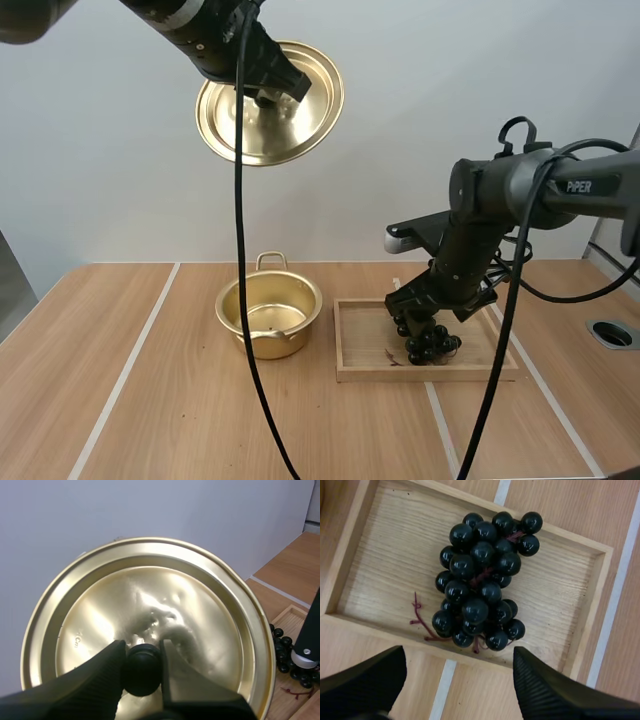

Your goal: Open the pot, put the grape inside, and close it

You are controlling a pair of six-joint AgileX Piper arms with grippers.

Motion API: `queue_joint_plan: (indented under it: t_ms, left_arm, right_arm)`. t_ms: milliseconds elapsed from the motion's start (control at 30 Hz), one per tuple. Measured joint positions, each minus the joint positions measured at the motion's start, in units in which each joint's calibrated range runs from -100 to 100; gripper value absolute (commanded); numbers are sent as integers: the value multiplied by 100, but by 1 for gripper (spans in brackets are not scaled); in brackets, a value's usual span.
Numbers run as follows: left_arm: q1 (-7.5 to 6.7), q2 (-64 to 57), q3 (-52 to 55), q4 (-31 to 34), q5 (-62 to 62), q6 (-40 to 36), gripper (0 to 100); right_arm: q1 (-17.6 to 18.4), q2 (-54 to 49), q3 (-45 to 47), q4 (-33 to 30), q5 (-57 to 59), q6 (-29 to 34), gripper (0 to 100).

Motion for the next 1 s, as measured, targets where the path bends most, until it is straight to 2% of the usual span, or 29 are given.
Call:
queue_joint_plan:
  t_ms: [300, 633, 1000]
  left_arm:
    - [0, -238, 0, -14, 39, 0, 0]
    - [0, -263, 0, -14, 57, 0, 0]
    - [0, -263, 0, -14, 57, 0, 0]
  right_arm:
    - [0, 954, 0, 0, -761, 0, 100]
    - [0, 1391, -69, -88, -1467, 0, 100]
    - [0, 1802, -126, -182, -1678, 0, 100]
